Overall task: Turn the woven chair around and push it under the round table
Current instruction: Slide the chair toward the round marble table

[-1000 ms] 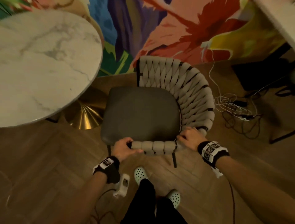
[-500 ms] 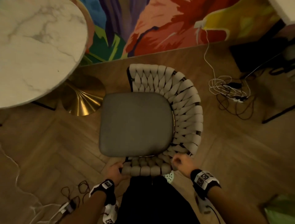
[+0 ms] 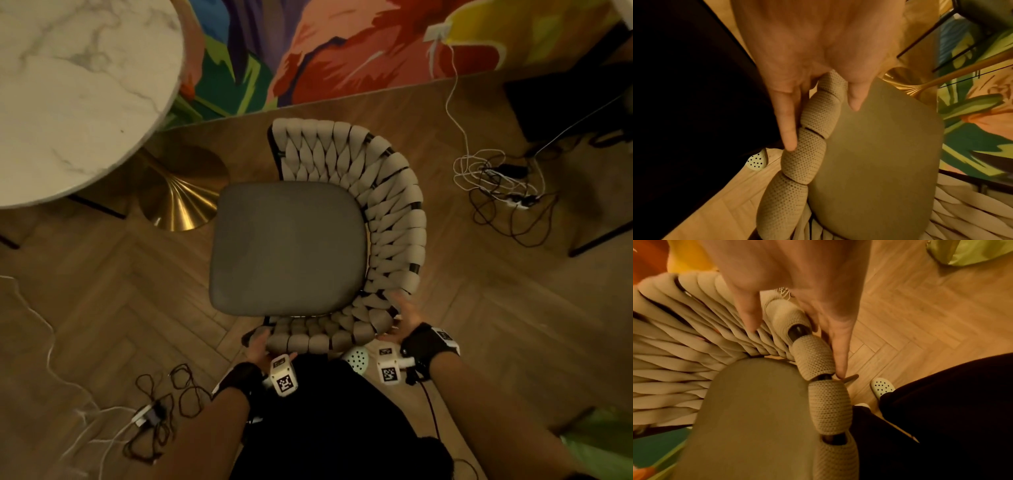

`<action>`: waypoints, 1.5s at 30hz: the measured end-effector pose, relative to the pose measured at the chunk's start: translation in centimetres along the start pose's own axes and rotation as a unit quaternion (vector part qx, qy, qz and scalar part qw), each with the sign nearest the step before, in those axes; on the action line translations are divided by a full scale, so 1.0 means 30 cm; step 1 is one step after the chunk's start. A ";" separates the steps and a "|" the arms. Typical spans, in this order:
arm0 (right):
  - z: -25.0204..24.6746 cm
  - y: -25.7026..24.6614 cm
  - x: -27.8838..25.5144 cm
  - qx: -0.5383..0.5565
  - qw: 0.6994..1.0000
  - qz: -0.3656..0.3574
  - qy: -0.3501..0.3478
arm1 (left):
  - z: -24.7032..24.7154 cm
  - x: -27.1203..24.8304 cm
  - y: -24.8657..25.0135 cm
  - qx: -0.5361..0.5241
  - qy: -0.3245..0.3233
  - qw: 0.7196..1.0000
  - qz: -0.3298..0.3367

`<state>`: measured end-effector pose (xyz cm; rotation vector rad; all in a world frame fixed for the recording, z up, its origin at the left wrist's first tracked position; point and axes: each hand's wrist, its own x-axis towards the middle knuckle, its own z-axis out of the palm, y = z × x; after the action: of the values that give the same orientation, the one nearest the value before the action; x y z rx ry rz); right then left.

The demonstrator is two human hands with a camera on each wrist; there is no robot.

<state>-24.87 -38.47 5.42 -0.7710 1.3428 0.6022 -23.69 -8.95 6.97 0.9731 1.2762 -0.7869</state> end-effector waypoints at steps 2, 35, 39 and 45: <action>0.000 -0.012 0.077 -0.070 0.997 0.002 0.017 | 0.010 0.008 0.013 0.004 0.004 1.000 0.005; 0.798 -0.952 0.004 0.054 0.992 -0.110 0.018 | 0.319 -0.031 1.001 0.333 -0.001 0.930 0.154; 0.866 -1.085 0.019 0.063 0.992 -0.108 -0.014 | 0.421 -0.058 1.075 0.346 0.007 0.923 0.168; 0.967 -1.332 0.050 0.030 0.993 -0.098 -0.058 | 0.584 -0.030 1.197 0.457 0.089 0.845 0.263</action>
<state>24.14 -40.70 11.16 -0.7959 1.1579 0.4431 15.68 -10.46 13.60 2.1021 0.6581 -0.8745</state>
